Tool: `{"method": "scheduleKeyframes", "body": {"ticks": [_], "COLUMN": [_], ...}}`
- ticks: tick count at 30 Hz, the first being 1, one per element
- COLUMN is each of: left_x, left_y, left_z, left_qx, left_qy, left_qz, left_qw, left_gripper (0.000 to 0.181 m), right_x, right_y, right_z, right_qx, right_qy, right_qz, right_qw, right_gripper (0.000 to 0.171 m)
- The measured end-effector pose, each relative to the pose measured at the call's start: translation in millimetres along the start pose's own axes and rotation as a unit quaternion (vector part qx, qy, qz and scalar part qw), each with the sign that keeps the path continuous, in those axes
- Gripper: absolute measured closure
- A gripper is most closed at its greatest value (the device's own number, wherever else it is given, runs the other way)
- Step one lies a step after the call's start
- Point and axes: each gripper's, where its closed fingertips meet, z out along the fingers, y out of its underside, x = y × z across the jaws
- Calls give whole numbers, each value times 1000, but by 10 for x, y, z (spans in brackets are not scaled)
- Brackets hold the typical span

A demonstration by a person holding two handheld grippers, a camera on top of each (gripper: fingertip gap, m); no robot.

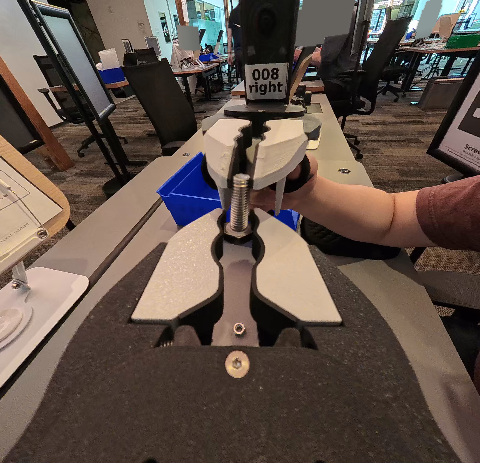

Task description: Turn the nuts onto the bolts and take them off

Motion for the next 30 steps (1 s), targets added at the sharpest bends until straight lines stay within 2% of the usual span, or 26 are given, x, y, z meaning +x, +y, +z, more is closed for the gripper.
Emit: {"method": "scheduleKeyframes", "body": {"ticks": [3,6,18,22,30], "left_x": [6,0,-25,-34,-70], "left_y": [16,11,24,12,13], "left_z": [13,24,18,9,-15], "left_qx": [-4,0,-9,-6,-6], "left_qy": [2,-4,-16,-19,-27], "left_qz": [-1,1,-1,-1,3], "left_qw": [1000,1000,1000,1000,1000], "left_gripper": [161,167,168,168,168], "right_x": [6,5,24,60,58], "right_y": [-15,-18,-9,-17,4], "right_z": [-13,-21,-37,-44,-42], "right_qx": [4,5,5,6,-3], "right_qy": [1,0,-3,9,7], "right_qz": [1,1,12,16,16], "right_qw": [1000,1000,1000,1000,1000], "right_gripper": [162,162,161,147,144]}}
